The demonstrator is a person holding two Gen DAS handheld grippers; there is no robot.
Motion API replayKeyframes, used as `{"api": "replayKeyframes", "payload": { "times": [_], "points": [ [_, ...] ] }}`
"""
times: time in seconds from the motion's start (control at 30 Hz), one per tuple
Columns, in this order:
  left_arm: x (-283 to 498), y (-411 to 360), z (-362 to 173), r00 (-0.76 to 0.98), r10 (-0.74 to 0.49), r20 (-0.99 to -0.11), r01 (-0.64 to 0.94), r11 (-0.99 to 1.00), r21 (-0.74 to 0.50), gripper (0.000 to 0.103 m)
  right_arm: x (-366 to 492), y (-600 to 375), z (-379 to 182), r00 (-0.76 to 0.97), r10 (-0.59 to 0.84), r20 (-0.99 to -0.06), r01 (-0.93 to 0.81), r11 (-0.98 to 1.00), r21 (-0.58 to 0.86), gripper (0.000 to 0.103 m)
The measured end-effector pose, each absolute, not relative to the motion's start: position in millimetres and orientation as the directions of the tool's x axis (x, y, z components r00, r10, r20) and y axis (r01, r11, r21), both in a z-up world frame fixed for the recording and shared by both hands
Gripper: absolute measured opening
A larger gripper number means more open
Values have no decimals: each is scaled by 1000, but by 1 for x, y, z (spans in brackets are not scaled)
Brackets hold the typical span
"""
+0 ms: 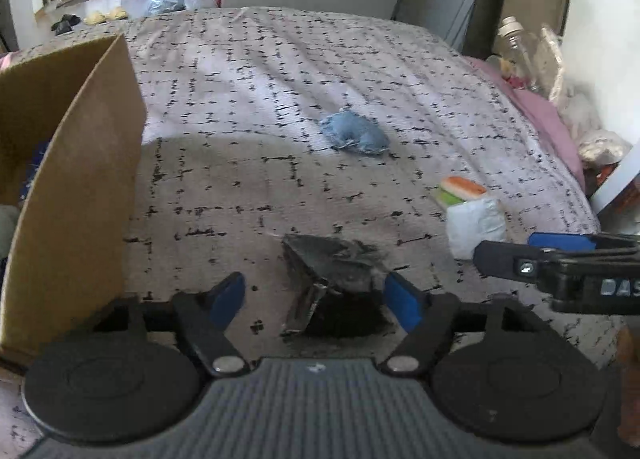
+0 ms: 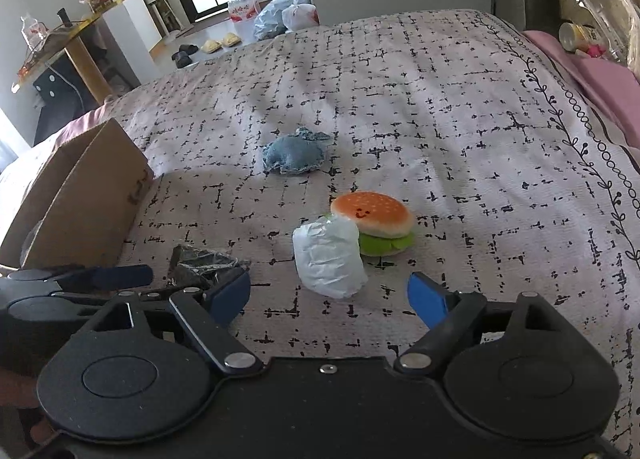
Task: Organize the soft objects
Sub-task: 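Move the left gripper to the dark plastic bag and close on it while the right approaches the white bag, then close the right gripper on the white crumpled plastic bag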
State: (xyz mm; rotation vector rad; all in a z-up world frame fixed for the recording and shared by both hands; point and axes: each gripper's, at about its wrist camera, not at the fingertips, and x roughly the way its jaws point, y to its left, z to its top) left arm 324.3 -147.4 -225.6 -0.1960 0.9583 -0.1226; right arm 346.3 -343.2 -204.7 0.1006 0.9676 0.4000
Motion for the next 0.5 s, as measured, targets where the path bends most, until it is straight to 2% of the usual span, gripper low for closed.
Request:
{"api": "replayKeyframes", "payload": {
  "times": [0.03,0.1,0.27,0.33,0.47,0.5],
  "points": [
    [324,-148,-225,572,-202,-795,24,973,-231,56,347,-343,-206,498,374,-783,-284,923,261,82],
    [324,-149,-224,569,-231,-789,32,965,-259,44,348,-343,-207,493,369,-788,-278,925,259,81],
    [322,-150,-222,575,-230,-785,31,965,-260,32,353,-340,-213,491,357,-794,-264,930,255,79],
    [321,-149,-221,579,-232,-781,30,964,-264,28,356,-340,-217,492,346,-799,-249,935,252,72],
    [317,-145,-215,597,-238,-766,31,961,-275,25,360,-336,-220,498,328,-802,-231,942,243,67],
    [316,-144,-213,603,-240,-761,33,960,-277,25,360,-335,-219,503,328,-800,-235,942,239,62]
  ]
}}
